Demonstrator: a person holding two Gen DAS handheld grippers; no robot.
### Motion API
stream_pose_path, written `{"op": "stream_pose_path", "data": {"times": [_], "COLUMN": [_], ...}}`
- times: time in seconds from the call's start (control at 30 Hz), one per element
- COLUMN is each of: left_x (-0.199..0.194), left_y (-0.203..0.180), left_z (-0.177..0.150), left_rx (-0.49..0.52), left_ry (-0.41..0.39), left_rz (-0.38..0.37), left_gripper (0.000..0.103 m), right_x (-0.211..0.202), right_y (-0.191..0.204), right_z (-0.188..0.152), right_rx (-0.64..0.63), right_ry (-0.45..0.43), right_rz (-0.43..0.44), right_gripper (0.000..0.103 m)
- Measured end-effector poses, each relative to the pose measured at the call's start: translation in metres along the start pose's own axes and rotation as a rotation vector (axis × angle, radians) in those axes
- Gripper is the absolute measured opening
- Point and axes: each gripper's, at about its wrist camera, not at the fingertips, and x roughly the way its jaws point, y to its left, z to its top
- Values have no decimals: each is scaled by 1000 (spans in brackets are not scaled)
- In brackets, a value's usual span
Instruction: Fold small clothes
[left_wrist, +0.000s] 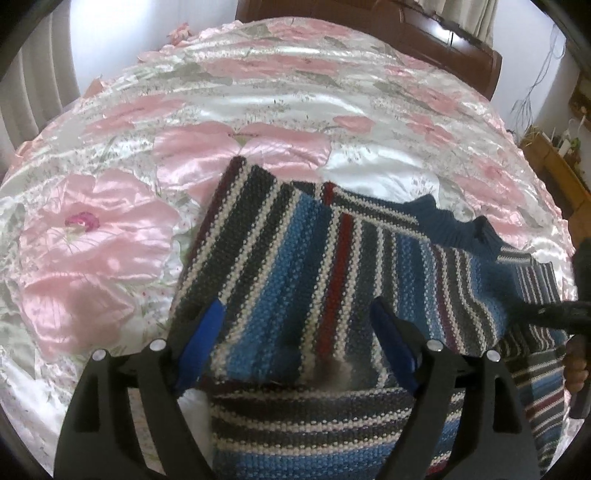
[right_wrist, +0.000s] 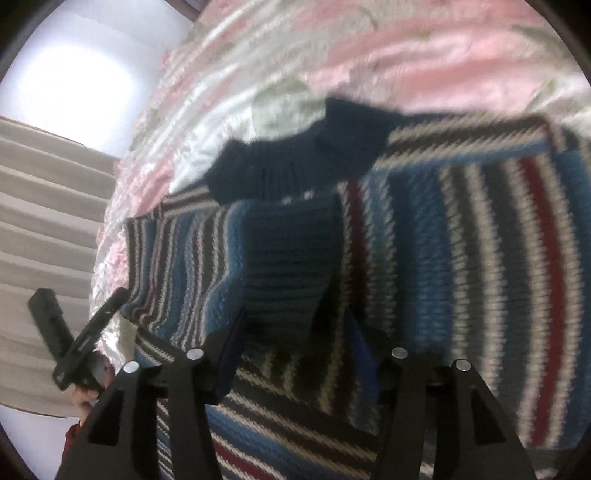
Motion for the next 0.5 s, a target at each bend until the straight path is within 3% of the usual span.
{"op": "stream_pose_path", "data": {"times": [0.07, 0.13, 0.33, 0.5], "left_x": [-2, -4, -20, -18], "left_y": [0, 1, 22, 18], "left_z": [0, 1, 10, 15], "left_rx": [6, 13, -68, -87], "left_ry": [-1, -6, -55, -39], "left_rz": [1, 13, 20, 17], "left_gripper": [84, 84, 88, 88], "right_x": [4, -4, -52, -87], "right_y": [8, 15, 29, 4], "right_z": [0, -1, -2, 2], "right_rx": [-32, -69, -152, -125], "right_ry": [-21, -48, -176, -236], "right_rz": [-28, -16, -59, -111], "right_gripper": [28, 13, 11, 11]}}
